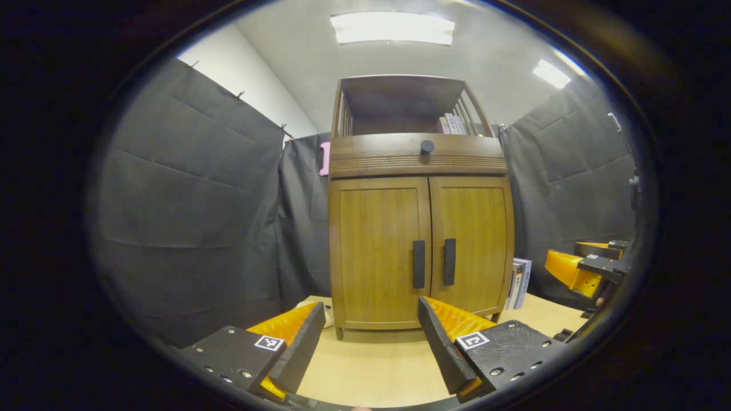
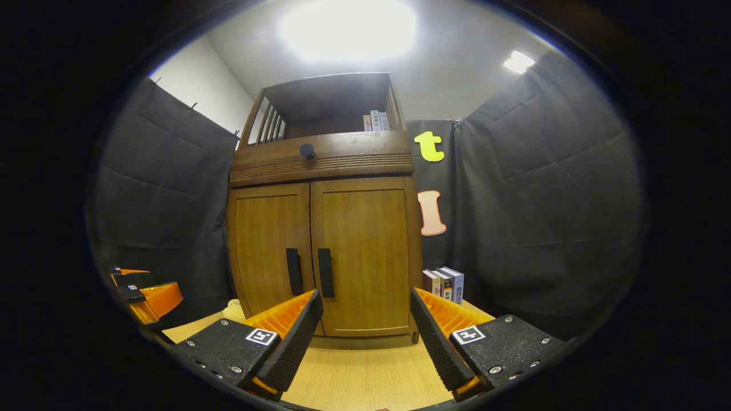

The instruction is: Open the right door of the double-door shoe cabinet with the right hand, and open the left door with the left hand.

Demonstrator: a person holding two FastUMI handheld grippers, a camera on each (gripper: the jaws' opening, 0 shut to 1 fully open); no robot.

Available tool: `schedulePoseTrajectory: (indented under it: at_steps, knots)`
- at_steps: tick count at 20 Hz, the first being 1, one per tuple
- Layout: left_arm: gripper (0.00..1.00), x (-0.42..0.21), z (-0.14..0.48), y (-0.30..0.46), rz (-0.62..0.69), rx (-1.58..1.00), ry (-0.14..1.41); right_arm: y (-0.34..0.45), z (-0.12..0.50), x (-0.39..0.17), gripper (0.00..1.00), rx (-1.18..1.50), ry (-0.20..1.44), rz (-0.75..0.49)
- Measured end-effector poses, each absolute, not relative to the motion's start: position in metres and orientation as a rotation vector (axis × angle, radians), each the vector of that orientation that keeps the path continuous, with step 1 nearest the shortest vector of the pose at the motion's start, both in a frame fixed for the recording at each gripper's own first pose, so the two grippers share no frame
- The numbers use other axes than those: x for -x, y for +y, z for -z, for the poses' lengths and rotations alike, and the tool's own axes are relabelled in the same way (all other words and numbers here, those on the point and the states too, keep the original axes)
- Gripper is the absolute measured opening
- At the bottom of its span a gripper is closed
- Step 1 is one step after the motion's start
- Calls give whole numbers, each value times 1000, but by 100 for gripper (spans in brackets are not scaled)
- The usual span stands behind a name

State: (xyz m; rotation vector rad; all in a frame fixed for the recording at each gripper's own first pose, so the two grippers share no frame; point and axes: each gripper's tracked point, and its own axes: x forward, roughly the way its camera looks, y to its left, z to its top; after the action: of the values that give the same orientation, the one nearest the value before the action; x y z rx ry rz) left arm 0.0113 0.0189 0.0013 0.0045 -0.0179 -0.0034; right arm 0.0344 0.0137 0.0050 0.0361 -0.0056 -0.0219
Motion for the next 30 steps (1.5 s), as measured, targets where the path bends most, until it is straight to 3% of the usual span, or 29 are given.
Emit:
schedulePoseTrajectory:
  at_steps: [1, 2, 16, 19, 30]
  knots:
    - [99, -11, -2, 20, 2, -3, -19, 15, -8, -40, 95, -41, -10, 19]
    - [93, -12, -2, 21, 0, -1, -21, 18, -12, -46, 95, -44, -16, 14]
    - [93, 1, -14, 63, -106, -16, -36, 50, -22, -144, 95, -54, -22, -37]
    - [90, -2, -14, 64, -128, -17, -33, 56, -18, -165, 95, -45, -13, -49]
    - [93, -6, -8, 77, -226, -33, -14, 89, 21, -242, 92, -43, 67, -93]
